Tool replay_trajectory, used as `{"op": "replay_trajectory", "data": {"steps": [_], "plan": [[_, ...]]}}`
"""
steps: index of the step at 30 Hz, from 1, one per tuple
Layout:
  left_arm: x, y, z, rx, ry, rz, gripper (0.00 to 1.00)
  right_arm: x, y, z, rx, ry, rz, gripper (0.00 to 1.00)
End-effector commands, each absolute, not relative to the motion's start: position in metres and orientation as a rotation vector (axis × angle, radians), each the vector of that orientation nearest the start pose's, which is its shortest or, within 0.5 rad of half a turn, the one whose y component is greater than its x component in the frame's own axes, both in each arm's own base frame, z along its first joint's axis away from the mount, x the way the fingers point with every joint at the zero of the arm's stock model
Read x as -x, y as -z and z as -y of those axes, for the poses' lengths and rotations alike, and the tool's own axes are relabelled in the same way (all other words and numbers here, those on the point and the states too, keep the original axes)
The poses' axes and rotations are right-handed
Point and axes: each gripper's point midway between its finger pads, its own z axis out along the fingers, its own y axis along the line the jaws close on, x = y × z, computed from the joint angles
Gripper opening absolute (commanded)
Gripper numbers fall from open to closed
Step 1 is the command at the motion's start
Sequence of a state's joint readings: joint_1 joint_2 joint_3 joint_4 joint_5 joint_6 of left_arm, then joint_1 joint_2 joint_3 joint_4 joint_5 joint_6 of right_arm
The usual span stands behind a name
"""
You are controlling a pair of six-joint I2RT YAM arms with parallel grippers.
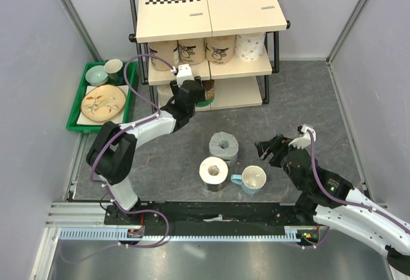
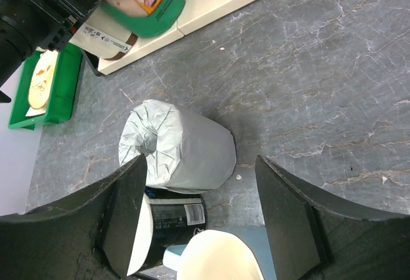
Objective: Place and organize the paper towels onto the shelf
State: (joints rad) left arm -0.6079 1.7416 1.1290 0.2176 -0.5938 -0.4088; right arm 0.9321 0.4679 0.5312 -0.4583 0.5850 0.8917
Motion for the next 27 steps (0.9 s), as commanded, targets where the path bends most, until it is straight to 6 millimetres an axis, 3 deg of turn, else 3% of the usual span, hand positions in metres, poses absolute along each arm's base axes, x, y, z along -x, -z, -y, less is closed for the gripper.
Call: {"op": "replay_trajectory", "data": {"steps": [1, 11, 15, 22, 24, 25, 27], "plan": [[-0.465, -0.174, 0.213, 0.225, 0.101, -1.842, 0.73, -0.197, -0.192, -0.143, -0.368, -0.647, -1.91, 0.77], [-0.457, -0.182, 0.211, 0.23, 0.123, -1.841, 0.73, -0.197, -0.194, -0.141, -0.372, -0.642, -1.906, 0.77], [-0.446, -0.206, 0.203, 0.247, 0.149, -1.801, 0.72, -0.2, -0.201, -0.144, -0.346, -0.625, -1.899, 0.77], [-0.42, -0.238, 0.191, 0.264, 0.223, -1.762, 0.72, -0.216, -0.216, -0.183, -0.17, -0.584, -1.972, 0.8], [-0.41, -0.235, 0.187, 0.265, 0.236, -1.77, 0.72, -0.221, -0.212, -0.196, -0.118, -0.57, -2.002, 0.8], [-0.404, -0.244, 0.185, 0.267, 0.265, -1.755, 0.72, -0.223, -0.218, -0.202, -0.088, -0.576, -1.998, 0.8], [-0.395, -0.237, 0.181, 0.265, 0.266, -1.775, 0.72, -0.226, -0.212, -0.213, -0.048, -0.566, -2.029, 0.8]]}}
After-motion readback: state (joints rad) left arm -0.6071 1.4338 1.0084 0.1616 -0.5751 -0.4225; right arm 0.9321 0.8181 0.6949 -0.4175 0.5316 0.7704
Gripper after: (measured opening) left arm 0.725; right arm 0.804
